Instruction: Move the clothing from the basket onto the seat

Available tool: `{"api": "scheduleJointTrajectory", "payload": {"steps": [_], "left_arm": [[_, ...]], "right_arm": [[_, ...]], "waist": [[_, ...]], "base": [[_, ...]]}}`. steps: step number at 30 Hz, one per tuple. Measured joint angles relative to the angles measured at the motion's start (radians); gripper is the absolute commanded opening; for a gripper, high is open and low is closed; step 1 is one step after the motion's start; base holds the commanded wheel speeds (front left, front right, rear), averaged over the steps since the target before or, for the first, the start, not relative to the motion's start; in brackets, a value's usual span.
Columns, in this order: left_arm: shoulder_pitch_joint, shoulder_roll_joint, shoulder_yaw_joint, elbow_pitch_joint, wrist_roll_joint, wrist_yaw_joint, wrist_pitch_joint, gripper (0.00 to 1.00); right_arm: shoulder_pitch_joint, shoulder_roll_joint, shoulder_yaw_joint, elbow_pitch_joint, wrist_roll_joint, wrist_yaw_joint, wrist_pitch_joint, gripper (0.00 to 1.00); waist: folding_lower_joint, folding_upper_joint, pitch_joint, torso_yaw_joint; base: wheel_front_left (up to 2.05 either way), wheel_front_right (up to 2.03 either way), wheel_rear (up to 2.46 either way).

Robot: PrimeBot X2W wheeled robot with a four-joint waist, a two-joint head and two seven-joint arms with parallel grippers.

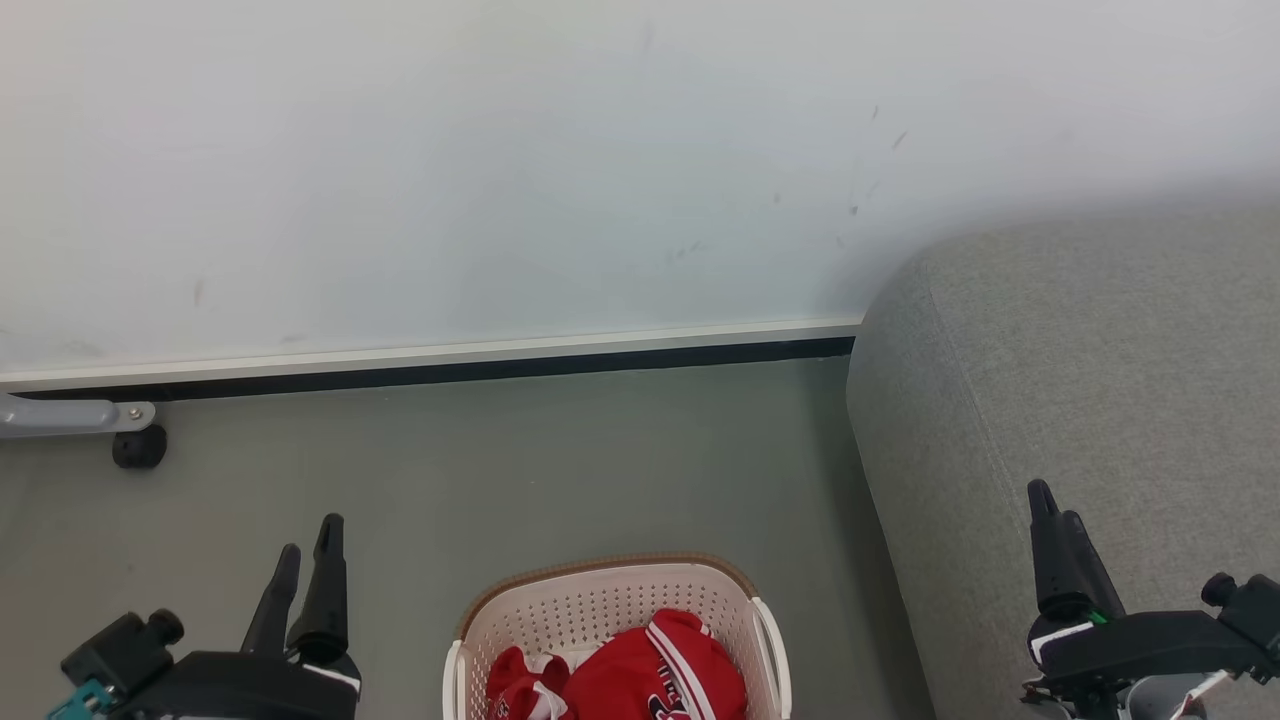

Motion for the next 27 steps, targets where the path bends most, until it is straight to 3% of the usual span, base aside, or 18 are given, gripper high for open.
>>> {"api": "scheduleJointTrajectory", "payload": {"steps": [12,27], "left_arm": [[-0.008,0.023,-0.037,-0.011,0.165,0.021,-0.039,1.0],[-0.012,0.042,-0.069,-0.029,0.355,0.037,-0.093,1.0]], "right_arm": [[-0.015,-0.021,0.035,-0.021,-0.187,-0.047,-0.04,1.0],[-0.016,-0.045,0.1,-0.04,-0.393,-0.056,-0.097,1.0]], "waist": [[0.0,0.0,-0.001,-0.001],[0.0,0.0,0.002,-0.001]], "base": [[0.0,0.0,0.0],[0.0,0.0,0.0]]}}
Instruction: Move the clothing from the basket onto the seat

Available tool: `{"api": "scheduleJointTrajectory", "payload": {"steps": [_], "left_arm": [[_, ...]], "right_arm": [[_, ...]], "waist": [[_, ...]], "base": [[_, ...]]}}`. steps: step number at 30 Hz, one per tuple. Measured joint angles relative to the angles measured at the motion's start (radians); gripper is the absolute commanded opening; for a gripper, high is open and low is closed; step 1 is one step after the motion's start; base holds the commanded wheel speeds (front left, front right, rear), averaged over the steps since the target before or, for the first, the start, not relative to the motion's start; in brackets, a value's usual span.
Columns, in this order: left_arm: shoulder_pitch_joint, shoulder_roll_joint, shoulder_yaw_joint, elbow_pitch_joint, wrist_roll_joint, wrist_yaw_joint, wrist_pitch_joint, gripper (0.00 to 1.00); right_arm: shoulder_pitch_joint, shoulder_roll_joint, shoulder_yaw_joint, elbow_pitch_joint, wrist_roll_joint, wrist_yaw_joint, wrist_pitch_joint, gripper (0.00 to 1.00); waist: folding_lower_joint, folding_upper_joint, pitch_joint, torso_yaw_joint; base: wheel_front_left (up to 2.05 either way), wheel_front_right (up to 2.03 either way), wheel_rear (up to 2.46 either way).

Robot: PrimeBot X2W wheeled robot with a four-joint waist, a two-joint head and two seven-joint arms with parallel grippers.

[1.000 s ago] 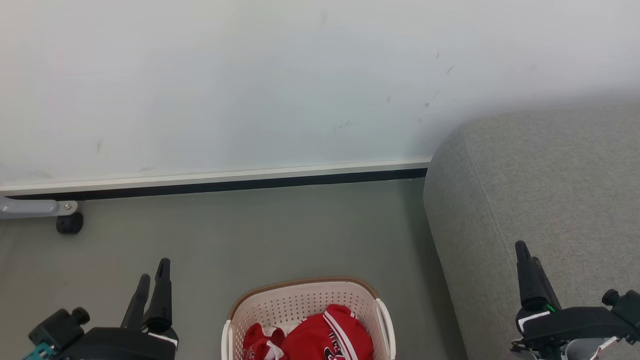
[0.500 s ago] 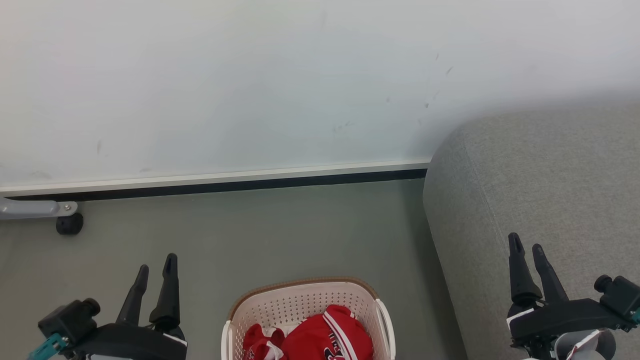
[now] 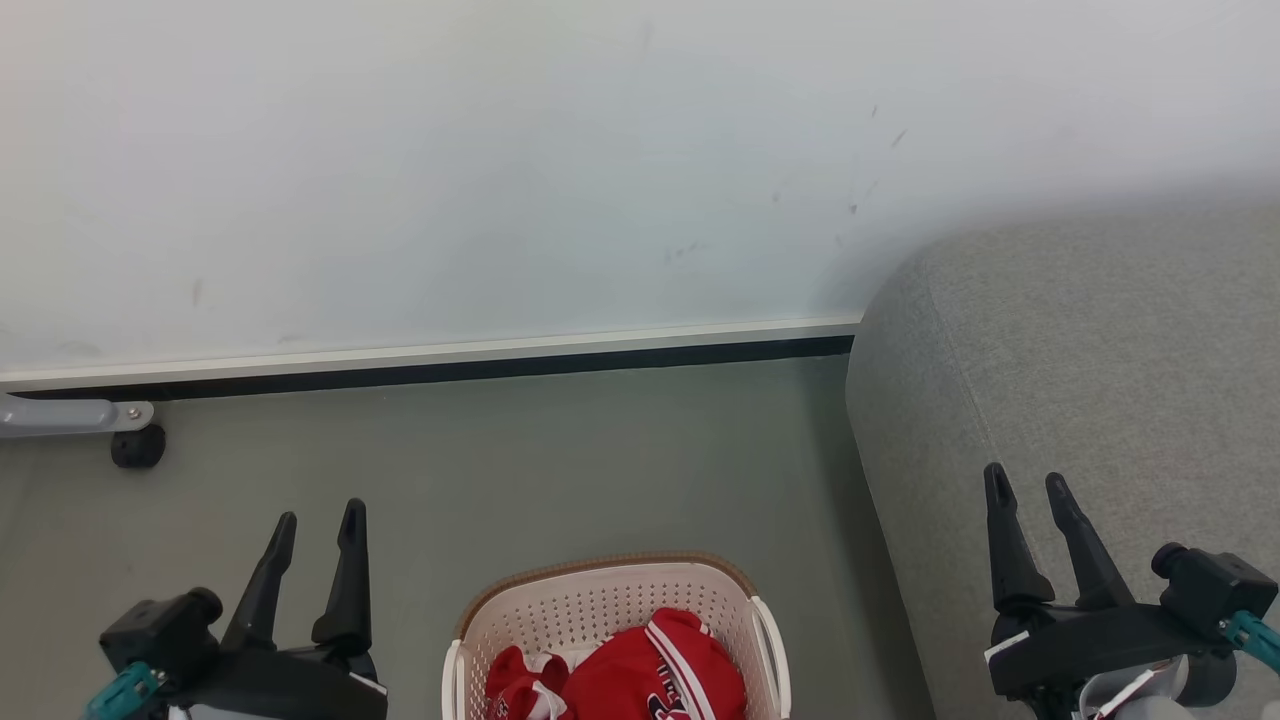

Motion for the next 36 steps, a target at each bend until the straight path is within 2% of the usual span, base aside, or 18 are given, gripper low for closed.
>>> {"api": "scheduleJointTrajectory", "payload": {"steps": [23,36], "left_arm": [[-0.007,0.017,-0.038,-0.022,0.258,0.008,-0.078,1.0],[-0.006,0.016,-0.026,-0.027,0.269,0.003,-0.078,1.0]], "right_arm": [[-0.004,-0.018,0.058,-0.021,-0.259,-0.018,-0.074,1.0],[-0.004,-0.014,0.05,-0.025,-0.275,-0.017,-0.075,1.0]], "waist": [[0.0,0.0,-0.001,0.0],[0.0,0.0,0.006,-0.003]], "base": [[0.0,0.0,0.0],[0.0,0.0,0.0]]}}
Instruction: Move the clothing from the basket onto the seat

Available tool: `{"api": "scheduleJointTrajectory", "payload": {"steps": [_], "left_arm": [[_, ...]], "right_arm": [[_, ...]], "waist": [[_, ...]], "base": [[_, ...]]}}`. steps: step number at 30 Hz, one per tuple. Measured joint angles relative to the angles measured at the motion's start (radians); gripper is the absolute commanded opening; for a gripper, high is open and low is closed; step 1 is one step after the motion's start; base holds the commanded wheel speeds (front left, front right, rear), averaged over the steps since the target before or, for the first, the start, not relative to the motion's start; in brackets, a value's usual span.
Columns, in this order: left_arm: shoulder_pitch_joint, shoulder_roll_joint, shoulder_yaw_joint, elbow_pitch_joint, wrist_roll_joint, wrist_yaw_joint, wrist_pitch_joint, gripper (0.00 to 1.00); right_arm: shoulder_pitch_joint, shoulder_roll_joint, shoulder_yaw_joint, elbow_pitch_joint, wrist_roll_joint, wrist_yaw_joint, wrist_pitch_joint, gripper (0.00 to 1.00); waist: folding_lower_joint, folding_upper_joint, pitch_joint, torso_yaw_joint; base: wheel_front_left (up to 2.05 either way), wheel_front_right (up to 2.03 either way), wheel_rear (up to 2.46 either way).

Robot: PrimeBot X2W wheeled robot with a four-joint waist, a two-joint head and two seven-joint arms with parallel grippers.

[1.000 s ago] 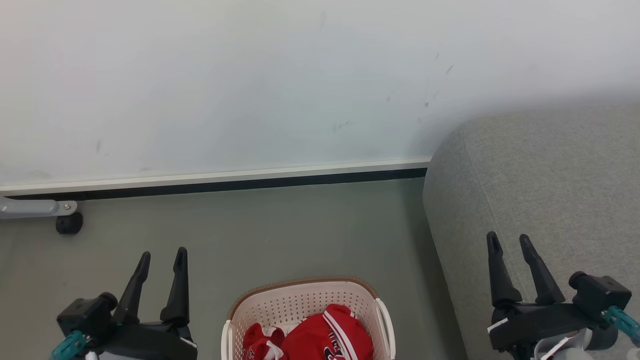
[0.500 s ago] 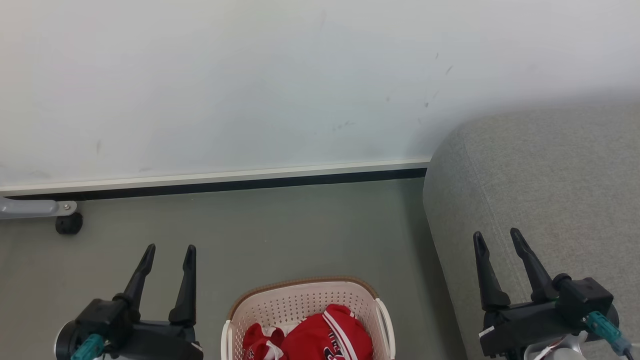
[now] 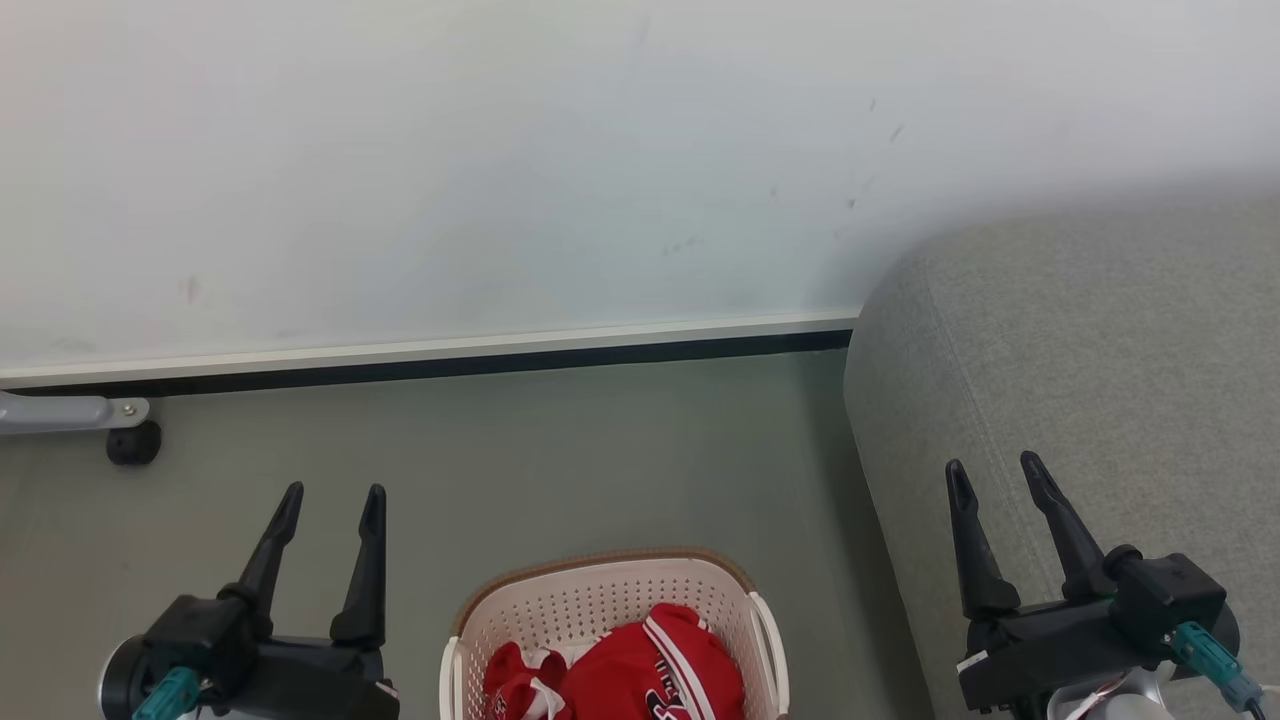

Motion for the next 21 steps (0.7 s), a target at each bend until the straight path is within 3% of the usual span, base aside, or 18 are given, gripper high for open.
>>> {"api": "scheduleJointTrajectory", "payload": {"steps": [21], "left_arm": [[0.003,-0.002,0.03,-0.04,0.0,-0.023,0.0,1.0]], "right_arm": [[-0.015,0.03,-0.026,-0.042,0.0,0.001,-0.004,1.0]], "waist": [[0.0001,0.0001,0.105,-0.064]], "base": [[0.0,0.0,0.0]]}}
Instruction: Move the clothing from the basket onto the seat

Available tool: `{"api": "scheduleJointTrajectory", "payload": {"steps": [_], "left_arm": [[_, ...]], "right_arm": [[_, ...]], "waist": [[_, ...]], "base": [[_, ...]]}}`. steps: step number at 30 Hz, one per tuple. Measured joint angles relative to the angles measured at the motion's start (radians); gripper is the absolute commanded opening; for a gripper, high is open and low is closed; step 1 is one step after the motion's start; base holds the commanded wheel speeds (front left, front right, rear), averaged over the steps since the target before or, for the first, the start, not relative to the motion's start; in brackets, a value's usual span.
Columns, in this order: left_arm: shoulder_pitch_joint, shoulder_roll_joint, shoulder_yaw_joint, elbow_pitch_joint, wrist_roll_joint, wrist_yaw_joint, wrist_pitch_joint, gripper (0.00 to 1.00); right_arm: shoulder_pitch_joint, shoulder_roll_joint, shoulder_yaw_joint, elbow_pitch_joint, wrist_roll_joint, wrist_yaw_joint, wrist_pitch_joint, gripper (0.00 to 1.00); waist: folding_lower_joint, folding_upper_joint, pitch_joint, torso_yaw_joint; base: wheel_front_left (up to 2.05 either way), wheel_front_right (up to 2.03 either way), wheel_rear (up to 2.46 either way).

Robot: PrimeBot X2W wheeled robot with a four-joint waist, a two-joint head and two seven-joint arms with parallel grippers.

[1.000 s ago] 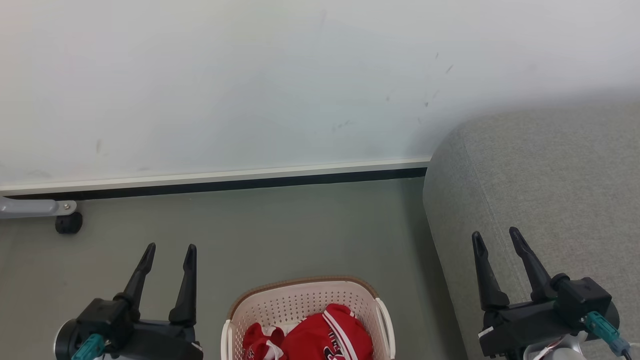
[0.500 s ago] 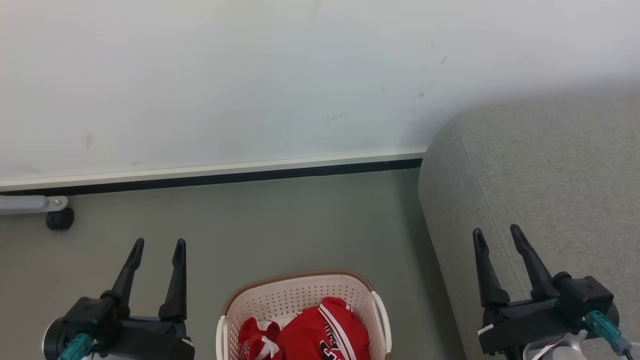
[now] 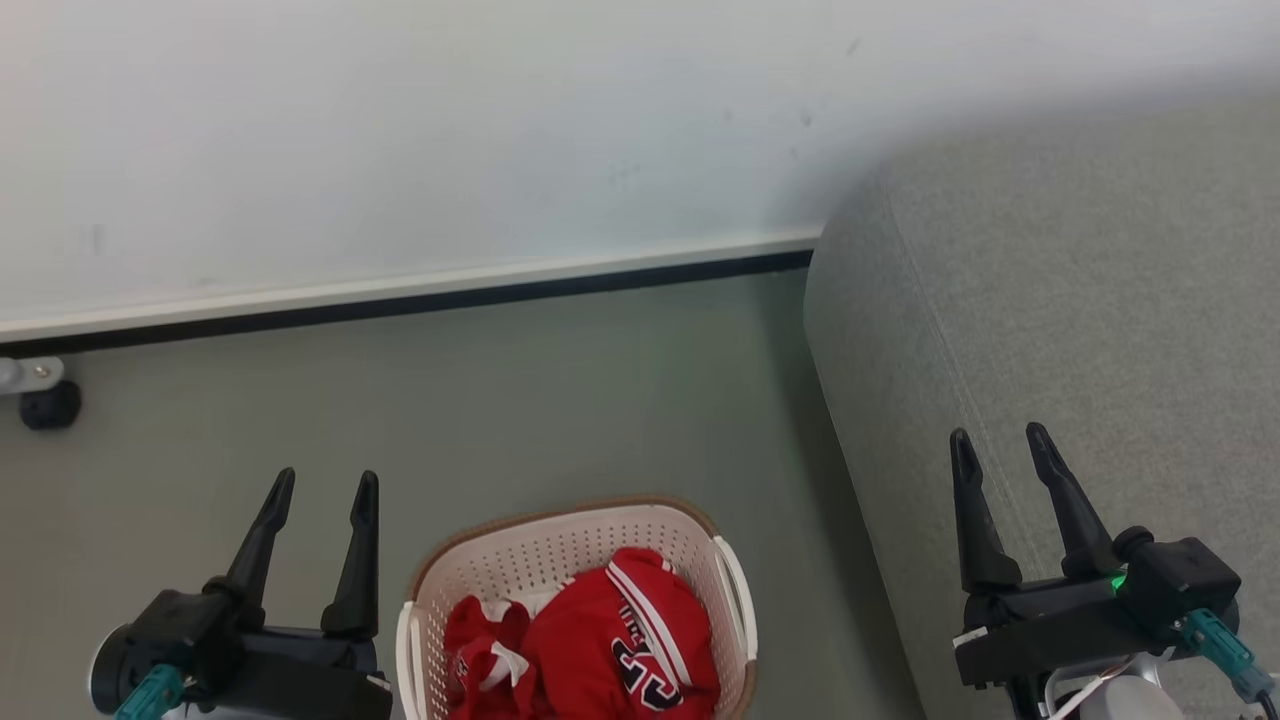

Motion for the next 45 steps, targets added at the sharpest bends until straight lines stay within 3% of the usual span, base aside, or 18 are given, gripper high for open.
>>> {"api": "scheduleJointTrajectory", "payload": {"steps": [10,20,45], "left_arm": [[-0.052,0.017,-0.017,0.027,0.0,-0.022,0.002,1.0],[-0.16,0.033,-0.08,0.108,0.038,-0.043,0.076,1.0],[-0.366,0.075,-0.243,0.461,0.152,-0.076,0.355,1.0]], "right_arm": [[-0.038,0.024,-0.002,-0.033,-0.011,0.0,-0.002,1.0],[-0.1,0.053,-0.002,-0.063,-0.019,0.0,-0.003,1.0],[-0.212,0.088,0.047,-0.09,-0.031,-0.001,-0.003,1.0]], "waist": [[0.0,0.0,0.104,-0.037],[0.0002,0.0,0.231,-0.073],[0.0,0.0001,0.499,-0.202]], "base": [[0.0,0.0,0.0],[0.0,0.0,0.0],[0.0,0.0,0.0]]}}
